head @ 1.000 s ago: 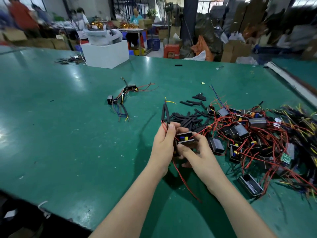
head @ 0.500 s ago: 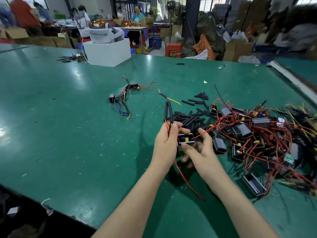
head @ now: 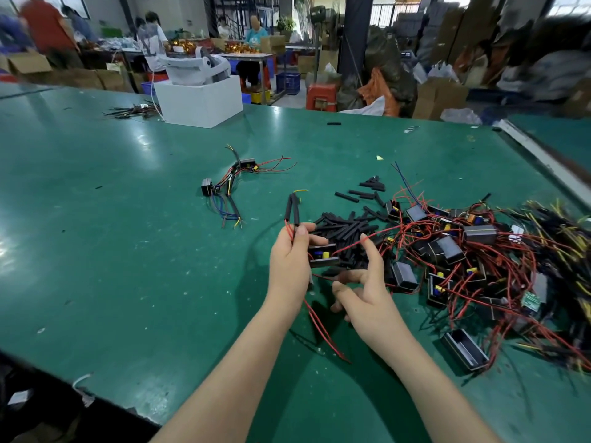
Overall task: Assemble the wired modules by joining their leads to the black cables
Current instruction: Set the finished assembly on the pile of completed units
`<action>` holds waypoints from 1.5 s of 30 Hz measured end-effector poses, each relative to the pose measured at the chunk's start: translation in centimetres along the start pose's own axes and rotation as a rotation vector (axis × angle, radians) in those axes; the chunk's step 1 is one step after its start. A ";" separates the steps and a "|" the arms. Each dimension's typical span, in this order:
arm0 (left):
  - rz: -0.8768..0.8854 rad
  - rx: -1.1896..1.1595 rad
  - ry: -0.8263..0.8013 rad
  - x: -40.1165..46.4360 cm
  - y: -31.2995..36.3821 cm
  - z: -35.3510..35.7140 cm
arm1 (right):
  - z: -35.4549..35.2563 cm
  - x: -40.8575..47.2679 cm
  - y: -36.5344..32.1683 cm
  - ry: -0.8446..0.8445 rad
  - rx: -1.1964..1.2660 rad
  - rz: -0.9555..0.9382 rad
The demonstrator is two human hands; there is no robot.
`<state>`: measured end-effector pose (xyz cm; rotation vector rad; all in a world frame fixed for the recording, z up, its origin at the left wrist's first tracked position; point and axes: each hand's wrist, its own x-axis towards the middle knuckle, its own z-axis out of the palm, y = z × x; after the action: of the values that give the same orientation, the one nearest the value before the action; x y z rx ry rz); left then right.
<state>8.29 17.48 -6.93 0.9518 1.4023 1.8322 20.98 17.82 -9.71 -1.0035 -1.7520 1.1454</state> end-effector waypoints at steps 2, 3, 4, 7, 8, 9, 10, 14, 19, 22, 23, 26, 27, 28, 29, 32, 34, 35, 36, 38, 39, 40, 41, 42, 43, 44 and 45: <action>-0.013 0.001 0.007 1.6 0.7 -0.7 | 0.1 0.0 0.3 -0.003 -0.026 0.019; -0.026 -0.010 0.003 2.6 1.2 -1.1 | 0.1 0.0 0.4 -0.003 -0.053 0.021; -0.044 -0.026 -0.005 3.6 1.8 -1.5 | 0.2 -0.1 0.5 -0.001 -0.090 0.019; -0.112 -0.083 -0.051 6.3 3.7 -2.7 | 0.2 -0.1 0.5 -0.008 -0.185 0.024; -0.129 -0.097 -0.069 7.0 4.2 -3.0 | 0.2 0.0 0.5 -0.007 -0.195 0.031; -0.140 -0.114 -0.089 7.4 4.7 -3.3 | 0.3 0.1 0.5 -0.003 -0.198 0.038; -0.152 -0.138 -0.111 7.7 5.1 -3.5 | 0.4 0.2 0.5 0.000 -0.194 0.044; -0.205 -0.282 -0.267 6.2 5.6 -2.7 | 0.4 0.6 -0.3 0.003 0.024 0.112; -0.288 -0.423 -0.440 2.0 4.3 0.4 | 0.2 0.6 -2.0 0.077 0.341 0.130; -0.387 -0.439 -0.500 0.4 3.0 1.5 | -0.1 0.5 -2.1 0.180 0.401 0.071; -0.415 -0.450 -0.495 0.2 2.6 1.5 | -0.4 0.6 -2.0 0.212 0.416 0.080; -0.449 -0.469 -0.483 0.3 1.7 1.2 | -0.7 0.8 -1.6 0.264 0.467 0.154; -0.444 -0.465 -0.485 0.4 1.5 1.1 | -0.7 0.8 -1.5 0.271 0.472 0.175; -0.438 -0.462 -0.491 0.4 1.4 0.9 | -0.7 0.8 -1.5 0.274 0.470 0.185; -0.432 -0.459 -0.497 0.4 1.4 0.8 | -0.7 0.8 -1.4 0.278 0.464 0.183; -0.397 -0.453 -0.517 0.3 1.3 0.6 | -0.7 0.7 -1.6 0.332 0.478 0.159; -0.370 -0.406 -0.535 0.2 1.3 0.6 | -0.9 0.7 -1.7 0.381 0.524 0.154; -0.358 -0.367 -0.544 0.2 1.4 0.5 | -1.1 0.7 -1.8 0.399 0.541 0.148; -0.349 -0.329 -0.552 0.1 1.4 0.5 | -1.1 0.8 -1.9 0.415 0.546 0.138; -0.346 -0.288 -0.560 0.1 1.5 0.5 | -1.2 0.7 -2.0 0.428 0.533 0.115; -0.346 -0.286 -0.561 0.1 1.6 0.5 | -1.2 0.7 -1.9 0.435 0.523 0.104; -0.345 -0.286 -0.563 0.1 1.5 0.5 | -1.2 0.7 -1.9 0.445 0.503 0.090; -0.341 -0.282 -0.564 0.1 1.5 0.5 | -1.2 0.8 -1.7 0.458 0.461 0.068; -0.335 -0.277 -0.566 0.2 1.5 0.5 | -1.2 0.8 -1.5 0.469 0.396 0.035; -0.329 -0.272 -0.567 0.2 1.4 0.5 | -1.2 0.8 -1.4 0.477 0.323 -0.003; -0.323 -0.270 -0.569 0.2 1.3 0.5 | -1.2 0.8 -1.3 0.482 0.257 -0.042; -0.318 -0.270 -0.570 0.2 1.3 0.5 | -1.2 0.8 -1.2 0.482 0.205 -0.078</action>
<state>8.54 17.63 -5.57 0.9467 0.8700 1.3279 21.61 18.57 -8.09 -0.9790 -1.2537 0.9177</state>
